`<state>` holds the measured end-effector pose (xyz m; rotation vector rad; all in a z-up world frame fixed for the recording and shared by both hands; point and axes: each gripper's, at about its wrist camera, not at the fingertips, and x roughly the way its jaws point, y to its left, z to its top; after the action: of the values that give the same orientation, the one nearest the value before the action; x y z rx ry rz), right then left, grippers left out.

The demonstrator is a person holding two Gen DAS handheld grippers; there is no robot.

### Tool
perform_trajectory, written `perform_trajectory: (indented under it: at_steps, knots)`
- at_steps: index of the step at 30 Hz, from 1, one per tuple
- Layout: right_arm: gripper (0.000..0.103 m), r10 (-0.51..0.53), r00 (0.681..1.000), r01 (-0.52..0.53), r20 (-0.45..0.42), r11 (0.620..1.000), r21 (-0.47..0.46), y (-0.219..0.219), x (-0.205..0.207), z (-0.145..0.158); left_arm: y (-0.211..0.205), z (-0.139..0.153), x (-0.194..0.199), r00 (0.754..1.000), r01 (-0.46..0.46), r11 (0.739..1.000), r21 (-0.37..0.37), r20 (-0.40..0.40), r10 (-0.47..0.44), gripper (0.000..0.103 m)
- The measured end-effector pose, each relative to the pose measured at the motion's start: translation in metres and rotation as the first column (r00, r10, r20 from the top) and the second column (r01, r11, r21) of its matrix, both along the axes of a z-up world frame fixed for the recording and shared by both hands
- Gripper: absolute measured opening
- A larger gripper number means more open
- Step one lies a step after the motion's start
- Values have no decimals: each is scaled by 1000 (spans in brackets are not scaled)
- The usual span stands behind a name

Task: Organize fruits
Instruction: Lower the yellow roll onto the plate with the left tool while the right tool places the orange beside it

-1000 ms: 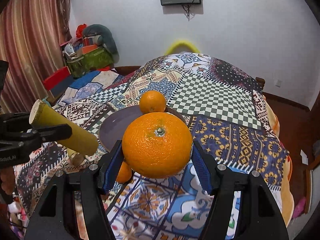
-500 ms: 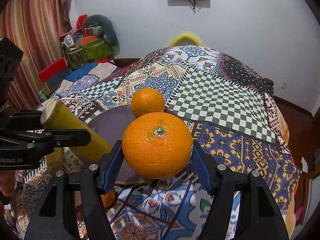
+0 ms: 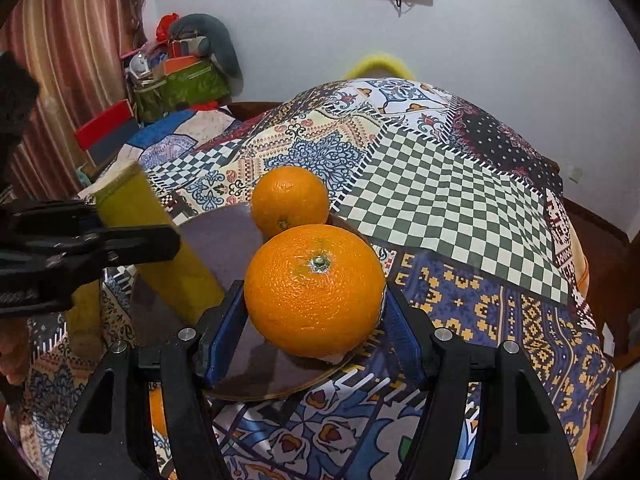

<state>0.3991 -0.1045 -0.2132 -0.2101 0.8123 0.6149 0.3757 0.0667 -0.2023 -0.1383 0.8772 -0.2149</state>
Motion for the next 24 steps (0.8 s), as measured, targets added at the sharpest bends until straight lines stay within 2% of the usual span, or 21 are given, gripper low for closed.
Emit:
perform_trajectory:
  at_steps: [4,6,9,14,24]
  knots:
    - [63,9,1000,-9,-4,1000,-1,0,-2,1,-11,2,-23,999,12,994,105,48,-17,35]
    - [63,14,1000,-14,-2,1000,-9,2,-4,1,-16,-3,-31,999,18,986,167,37,-24,35]
    - [63,20,1000,-20,-2,1000,-21,4,-5,-1,-17,-17,-30,1000,18,980,200,-15,-15,34]
    - [63,53,998,-53,-17,998,-29,12,-6,-2,-7,-24,-18,999,-14,988,155,-43,21,34]
    - [63,91,994,-93,-65,995,-25,23,8,-9,-2,-36,19,994,-20,994,110,-104,32,34]
